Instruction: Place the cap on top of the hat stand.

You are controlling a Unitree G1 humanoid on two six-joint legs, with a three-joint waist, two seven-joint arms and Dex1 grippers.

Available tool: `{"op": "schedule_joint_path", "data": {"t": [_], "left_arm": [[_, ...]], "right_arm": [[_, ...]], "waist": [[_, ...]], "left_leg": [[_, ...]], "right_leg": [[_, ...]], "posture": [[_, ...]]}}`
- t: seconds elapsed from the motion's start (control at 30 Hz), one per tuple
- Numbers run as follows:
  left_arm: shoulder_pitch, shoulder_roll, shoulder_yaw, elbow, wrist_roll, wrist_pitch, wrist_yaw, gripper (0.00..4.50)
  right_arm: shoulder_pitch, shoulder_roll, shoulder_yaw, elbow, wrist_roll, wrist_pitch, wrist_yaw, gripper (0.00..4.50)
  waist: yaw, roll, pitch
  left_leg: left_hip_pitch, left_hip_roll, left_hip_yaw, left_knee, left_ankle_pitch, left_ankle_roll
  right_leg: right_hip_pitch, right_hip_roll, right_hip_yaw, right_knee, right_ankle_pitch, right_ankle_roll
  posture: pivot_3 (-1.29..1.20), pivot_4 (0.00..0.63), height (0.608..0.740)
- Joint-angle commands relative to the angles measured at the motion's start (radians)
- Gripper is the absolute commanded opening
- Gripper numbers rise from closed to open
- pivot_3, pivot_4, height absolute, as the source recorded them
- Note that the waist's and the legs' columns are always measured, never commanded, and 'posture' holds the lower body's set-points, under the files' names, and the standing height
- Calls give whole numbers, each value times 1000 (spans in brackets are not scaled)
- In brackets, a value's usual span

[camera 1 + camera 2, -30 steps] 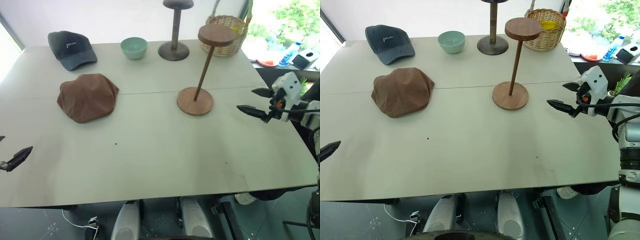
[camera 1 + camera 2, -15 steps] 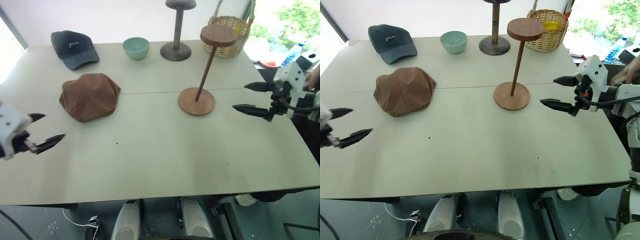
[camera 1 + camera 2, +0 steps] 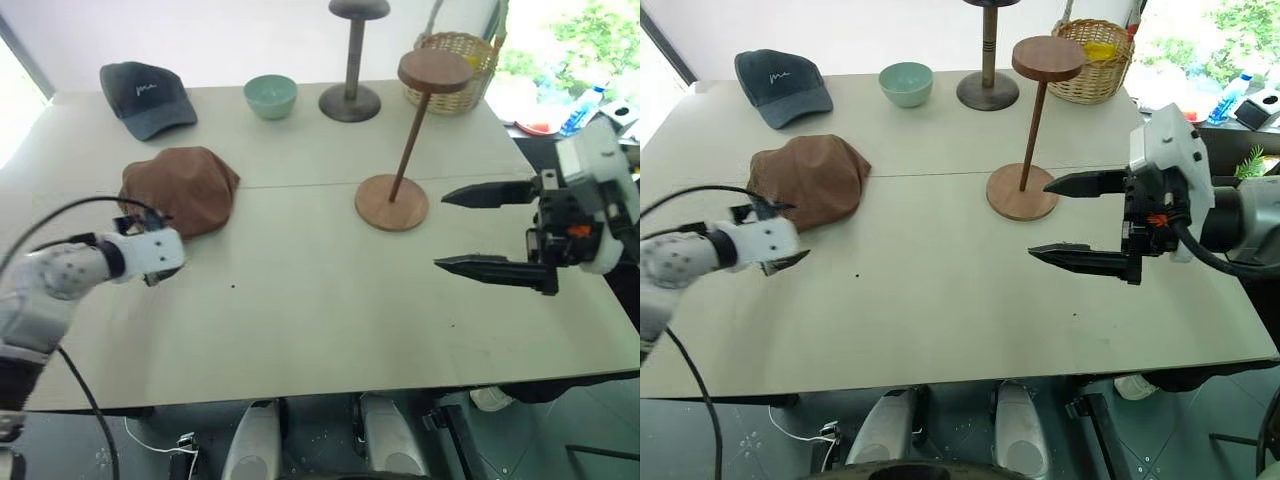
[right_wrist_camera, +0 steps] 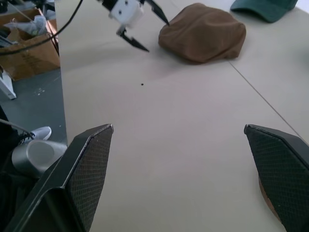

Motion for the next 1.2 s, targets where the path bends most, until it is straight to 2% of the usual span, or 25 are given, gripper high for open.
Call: {"op": "schedule_joint_path", "data": {"t": [0.03,0.2,0.37,0.53,0.63,0.7,0.77,0.93,0.97,1.07,1.2], "left_arm": [[-84,-56,-49,59,118,-29,115,4415],[-207,-158,-140,236,292,-21,304,4415],[-331,-255,-206,452,387,4,451,4415],[-406,-278,-245,587,456,43,554,4415],[-422,-290,-248,622,445,44,574,4415],[-425,-294,-241,623,427,34,573,3877],[-425,-291,-237,614,419,27,570,3114],[-437,-260,-208,576,396,24,561,368],[-440,-251,-203,566,391,22,557,15],[-471,-227,-186,557,377,12,553,15],[-627,-179,-147,574,316,-104,544,15]], "right_arm": [[31,-17,-55,-21,11,-11,-30,4486],[59,-18,-88,-21,34,-23,-56,4486],[42,-23,-93,-11,55,-29,-92,4486],[5,-21,-63,-4,64,-32,-140,4486],[-14,-19,-49,-7,78,-28,-159,4486],[-28,-20,-38,-8,86,-28,-170,4500],[-41,-21,-26,-6,87,-30,-180,4500],[-70,-36,-10,18,78,-33,-195,4500],[-72,-45,-11,29,67,-38,-191,4500],[-104,-67,-23,95,75,-23,-192,4500],[-130,-126,-49,174,25,-57,-162,4500]], "waist": [[5,0,0],[21,0,0],[26,0,-1],[20,0,-1],[19,0,-1],[20,0,-1],[20,0,-1],[22,-1,-1],[22,-1,-1],[22,-1,-1],[26,-3,0]], "left_leg": [[0,0,0,1,0,0],[0,0,0,8,-1,1],[2,0,0,11,-1,2],[2,0,0,11,-1,2],[3,1,0,10,-1,2],[3,1,0,10,-1,2],[3,1,0,10,-1,2],[1,1,0,10,-1,2],[0,1,0,10,-1,2],[0,1,0,10,-1,2],[-1,1,0,10,-1,2]], "right_leg": [[1,0,0,0,0,0],[4,0,0,0,3,4],[8,0,0,0,4,4],[9,0,0,0,4,5],[9,1,0,0,4,5],[9,1,0,0,4,5],[9,1,0,0,4,5],[7,0,-1,-1,5,5],[7,0,-1,-1,5,5],[7,0,0,-2,5,5],[6,0,-1,-2,5,4]], "posture": [[0,150,740],[0,150,740],[0,150,740],[0,150,740],[0,150,740],[0,150,740],[0,150,740],[0,150,740],[0,150,740],[0,150,740],[0,150,740]]}}
